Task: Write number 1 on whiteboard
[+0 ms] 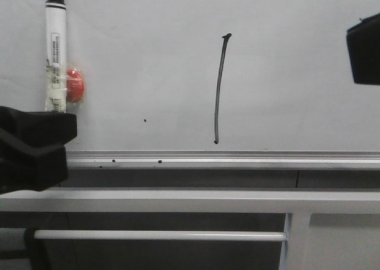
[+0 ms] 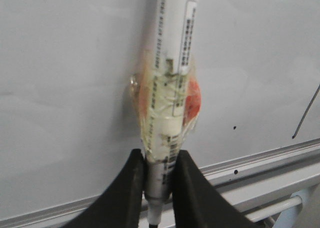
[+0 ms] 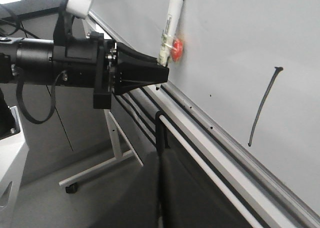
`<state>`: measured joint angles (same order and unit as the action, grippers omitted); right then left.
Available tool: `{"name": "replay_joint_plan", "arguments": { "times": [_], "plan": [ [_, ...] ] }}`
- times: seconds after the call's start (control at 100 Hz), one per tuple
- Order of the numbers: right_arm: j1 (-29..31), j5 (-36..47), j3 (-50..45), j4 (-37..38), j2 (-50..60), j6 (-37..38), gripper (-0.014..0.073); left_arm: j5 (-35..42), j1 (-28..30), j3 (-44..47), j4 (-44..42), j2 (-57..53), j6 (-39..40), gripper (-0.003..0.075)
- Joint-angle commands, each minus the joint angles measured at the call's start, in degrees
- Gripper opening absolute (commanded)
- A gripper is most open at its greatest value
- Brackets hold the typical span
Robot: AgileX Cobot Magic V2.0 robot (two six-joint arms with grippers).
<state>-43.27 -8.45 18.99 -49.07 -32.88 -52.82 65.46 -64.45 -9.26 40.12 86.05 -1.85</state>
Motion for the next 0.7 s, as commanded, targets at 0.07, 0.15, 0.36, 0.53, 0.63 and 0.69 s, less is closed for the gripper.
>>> {"name": "replay_joint_plan", "arguments": {
  "times": [0.07,0.15,0.36,0.53,0.63,0.69],
  "plan": [
    [0.3,2.2,1.6,-0.6,-0.5,-0.5,-0.0064,13.8,-0.5,-2.9,2.3,1.8,0.9,-0.0020],
    [0.3,1.4,1.6,-0.6,-0.5,-0.5,-0.0064,13.8,-0.5,-3.7,3.7,1.8,0.9,-0.0020],
    [0.3,0.5,1.6,-0.6,-0.5,-0.5,-0.0064,13.8,-0.5,-4.6,3.7,1.8,0.9,-0.0020],
    [0.3,0.5,1.6,-0.6,-0.5,-0.5,-0.0064,13.8,-0.5,-4.6,3.3,1.8,0.9,-0.0020],
    [0.3,0.4,1.6,-0.6,-0.5,-0.5,-0.0064,13.8,-0.5,-4.6,3.4,1.8,0.9,-0.0020],
    [0.3,0.4,1.6,-0.6,-0.5,-0.5,-0.0064,13.8,-0.5,-4.6,3.3,1.8,0.9,-0.0020]
  ]
}}
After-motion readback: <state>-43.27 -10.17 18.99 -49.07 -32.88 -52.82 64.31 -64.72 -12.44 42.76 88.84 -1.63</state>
